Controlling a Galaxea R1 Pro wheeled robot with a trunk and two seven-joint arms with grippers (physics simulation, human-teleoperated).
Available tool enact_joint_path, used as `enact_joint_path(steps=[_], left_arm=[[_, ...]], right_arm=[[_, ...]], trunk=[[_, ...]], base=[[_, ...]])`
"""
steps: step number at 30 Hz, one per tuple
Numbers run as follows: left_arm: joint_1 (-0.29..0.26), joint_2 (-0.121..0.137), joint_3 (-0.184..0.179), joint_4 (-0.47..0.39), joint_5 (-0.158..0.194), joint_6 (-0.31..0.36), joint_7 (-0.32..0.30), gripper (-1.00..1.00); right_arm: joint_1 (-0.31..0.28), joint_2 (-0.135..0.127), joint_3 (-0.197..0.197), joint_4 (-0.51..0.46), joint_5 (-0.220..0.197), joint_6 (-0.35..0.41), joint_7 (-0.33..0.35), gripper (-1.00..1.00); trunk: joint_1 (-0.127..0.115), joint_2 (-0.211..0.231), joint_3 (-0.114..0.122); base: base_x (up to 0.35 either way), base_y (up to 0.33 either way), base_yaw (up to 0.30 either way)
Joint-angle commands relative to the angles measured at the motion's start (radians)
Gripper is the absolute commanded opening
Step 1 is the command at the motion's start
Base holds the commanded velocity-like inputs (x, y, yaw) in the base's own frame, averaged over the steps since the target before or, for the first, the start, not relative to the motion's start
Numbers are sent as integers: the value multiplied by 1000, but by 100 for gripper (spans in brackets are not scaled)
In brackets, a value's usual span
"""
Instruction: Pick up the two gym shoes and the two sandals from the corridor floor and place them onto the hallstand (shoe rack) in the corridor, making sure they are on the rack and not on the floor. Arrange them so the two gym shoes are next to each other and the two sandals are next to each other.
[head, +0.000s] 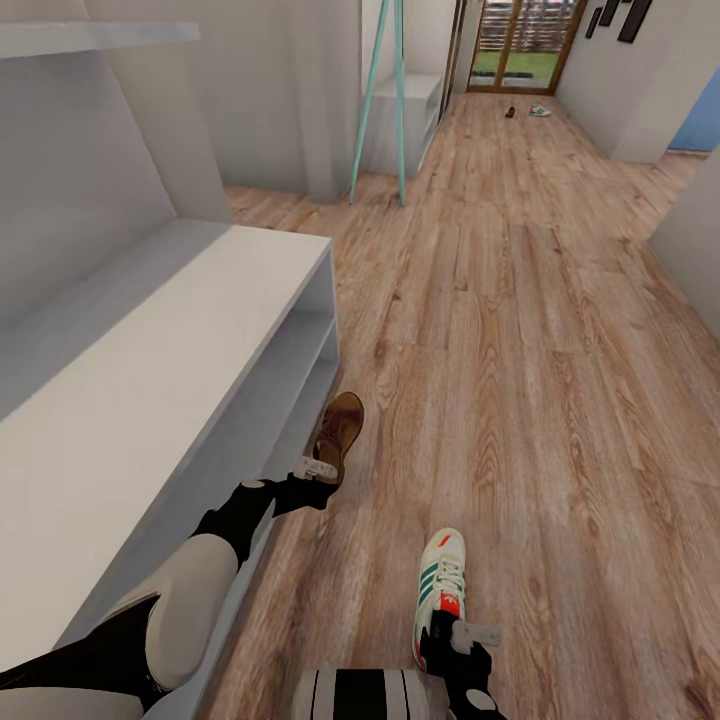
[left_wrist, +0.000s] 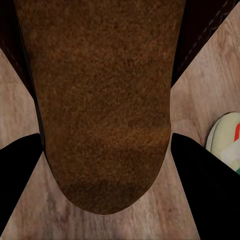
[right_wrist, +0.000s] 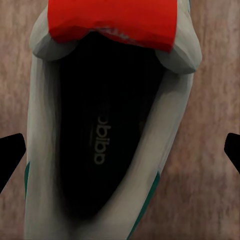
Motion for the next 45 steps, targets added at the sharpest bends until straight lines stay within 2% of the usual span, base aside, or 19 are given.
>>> enact_joint_path(steps=[1, 26, 31, 45], left_arm=[[0, -1, 8, -3, -3, 9, -6, -100], [1, -1, 9, -3, -3, 9, -6, -100], [0, -1, 9, -3, -3, 9, -6, -100], [0, -1, 8, -3, -3, 9, -6, -100]], right_arm=[[-1, 1, -8, 1, 10, -3, -2, 100], [0, 1, -8, 1, 10, -3, -2, 100], [-1, 1, -8, 1, 10, -3, -2, 100], [-1, 1, -8, 2, 10, -3, -2, 100]], trunk=[[0, 0, -1], [0, 0, -2], [2, -1, -21], [2, -1, -21]], base=[[0, 0, 0], [0, 0, 19], [0, 0, 0], [0, 0, 0]])
